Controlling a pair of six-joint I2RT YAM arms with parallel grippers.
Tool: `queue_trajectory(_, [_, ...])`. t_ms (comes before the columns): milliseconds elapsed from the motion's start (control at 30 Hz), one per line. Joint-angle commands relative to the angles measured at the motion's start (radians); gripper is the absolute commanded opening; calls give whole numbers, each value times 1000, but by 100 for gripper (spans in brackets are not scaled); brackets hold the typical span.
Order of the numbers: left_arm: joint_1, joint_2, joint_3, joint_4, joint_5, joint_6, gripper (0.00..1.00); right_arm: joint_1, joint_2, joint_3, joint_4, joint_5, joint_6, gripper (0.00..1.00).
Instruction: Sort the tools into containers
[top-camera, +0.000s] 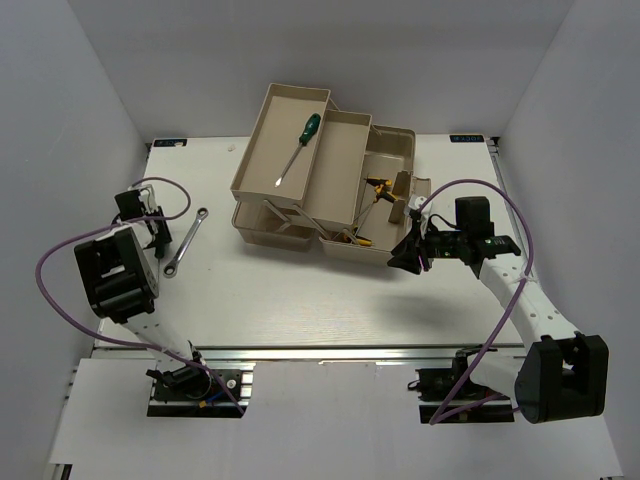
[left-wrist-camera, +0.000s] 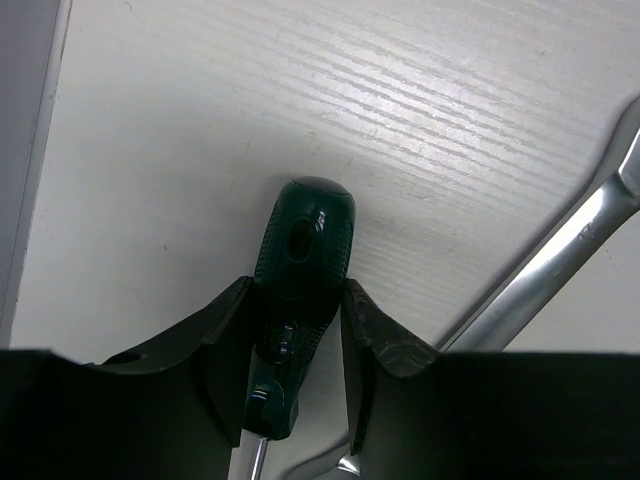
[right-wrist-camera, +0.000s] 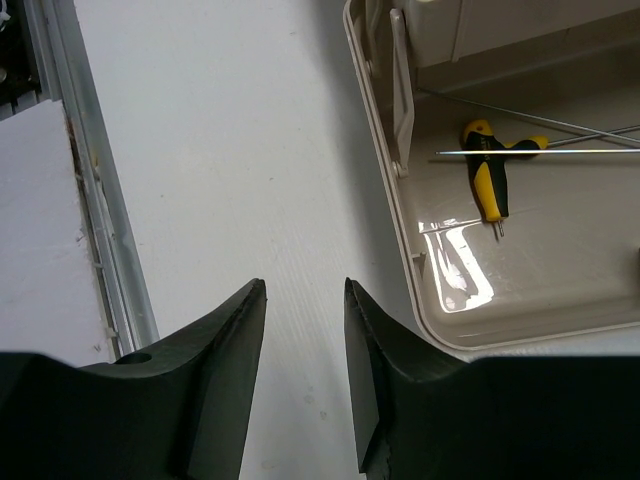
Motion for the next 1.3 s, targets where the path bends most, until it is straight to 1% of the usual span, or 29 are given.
queue_trajectory(0, [3,-47,-10,-62,-32,-36,6,-4,-8,30,-3,-27,-5,43])
queue_trajectory(100, [3,-94,36,-51,-95,-67,0,-4,-4,41,-23,-24,-11,43])
queue_trajectory(200, [1,-134,78,-45,-127,-116,0,-4,-4,47,-52,-21,-23,43])
queue_trajectory(333, [-10,-212,79,-22,-90,-154,0,-4,-13,44,-62,-21,-27,43])
queue_trajectory(533, [-88,-315,23,-33,-84,-179,0,-4,-25,49,-52,-20,-7,43])
queue_trajectory(667, [-132,-453,19,-59,-35,-220,0,-4,-28,49,-54,-24,-2,44])
queue_trajectory(800, [-174,-565,74,-111,20,-251,0,-4,-28,52,-52,-33,9,44])
queue_trajectory(900, [-200,-616,166,-148,71,-271,0,-4,-27,55,-45,-43,22,44])
queue_trajectory(933, [-212,-620,220,-155,79,-274,0,-4,-25,55,-45,-47,29,44])
queue_trajectory(1000, [-278,-623,280,-183,69,-269,0,-4,-25,53,-37,-55,35,44])
queue_trajectory(1033, [-330,-622,332,-183,57,-269,0,-4,-24,53,-35,-63,41,43])
queue_trajectory(1100, [-378,-607,374,-163,66,-312,0,-4,-27,55,-34,-66,46,41])
queue_trajectory(1133, [-394,-594,392,-149,78,-329,0,-4,-30,55,-34,-66,49,39])
queue_trajectory(1167, [-464,-578,433,-134,98,-344,0,-4,-33,53,-32,-66,52,36])
queue_trajectory(1200, [-496,-556,461,-114,102,-357,0,-4,-42,52,-20,-66,56,33])
queue_trajectory(1233, [-528,-497,492,-109,105,-367,0,-4,-48,49,-12,-63,67,27])
queue_trajectory(1267, [-598,-461,524,-106,105,-365,0,-4,-54,46,-5,-61,72,24])
